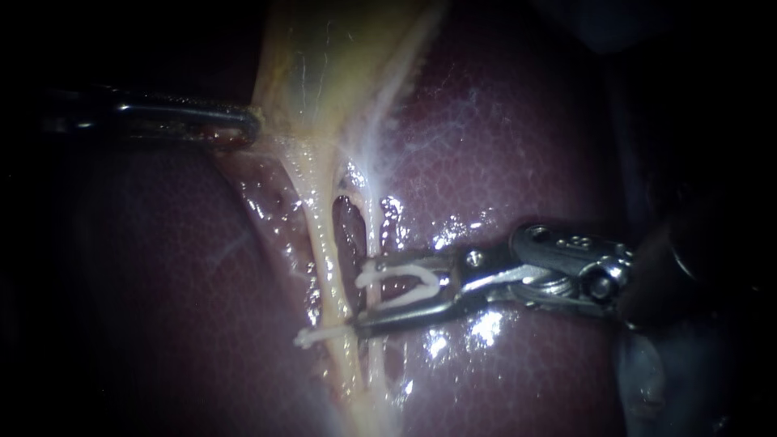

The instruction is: Clipping second clip left tube

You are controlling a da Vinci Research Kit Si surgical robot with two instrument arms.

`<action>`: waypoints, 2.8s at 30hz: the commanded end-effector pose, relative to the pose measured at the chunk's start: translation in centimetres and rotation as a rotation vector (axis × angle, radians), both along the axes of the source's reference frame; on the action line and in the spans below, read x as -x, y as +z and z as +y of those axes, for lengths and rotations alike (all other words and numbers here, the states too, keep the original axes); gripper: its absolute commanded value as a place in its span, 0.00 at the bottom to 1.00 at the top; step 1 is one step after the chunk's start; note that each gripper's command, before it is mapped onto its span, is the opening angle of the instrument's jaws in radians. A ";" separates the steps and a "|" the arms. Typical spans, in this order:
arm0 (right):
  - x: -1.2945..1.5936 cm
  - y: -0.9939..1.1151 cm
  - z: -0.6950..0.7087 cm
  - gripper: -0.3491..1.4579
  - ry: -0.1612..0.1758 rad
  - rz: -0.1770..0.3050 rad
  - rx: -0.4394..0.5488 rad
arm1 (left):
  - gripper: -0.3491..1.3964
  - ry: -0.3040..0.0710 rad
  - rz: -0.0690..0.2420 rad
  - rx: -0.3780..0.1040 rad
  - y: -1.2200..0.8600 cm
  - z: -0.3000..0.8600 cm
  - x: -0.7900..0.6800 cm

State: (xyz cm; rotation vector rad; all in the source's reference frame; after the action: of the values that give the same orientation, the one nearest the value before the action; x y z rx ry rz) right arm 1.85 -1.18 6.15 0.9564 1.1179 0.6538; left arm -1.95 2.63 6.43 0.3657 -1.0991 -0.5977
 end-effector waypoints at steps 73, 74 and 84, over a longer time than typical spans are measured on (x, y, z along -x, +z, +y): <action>-0.52 -0.36 0.04 0.20 -0.020 0.285 -0.246 | 0.00 -0.004 0.004 0.002 0.03 0.01 -0.01; -0.51 -0.35 0.05 0.15 -0.023 0.286 -0.246 | 0.00 -0.004 0.004 0.002 0.03 0.01 -0.01; -0.48 -0.29 0.07 0.00 -0.032 0.289 -0.251 | 0.00 -0.004 0.004 0.002 0.03 0.02 -0.01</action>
State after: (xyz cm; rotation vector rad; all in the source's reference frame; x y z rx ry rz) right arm 2.33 -1.11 5.86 1.3133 1.2906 0.6499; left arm -1.94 2.65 6.46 0.3605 -1.0968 -0.6009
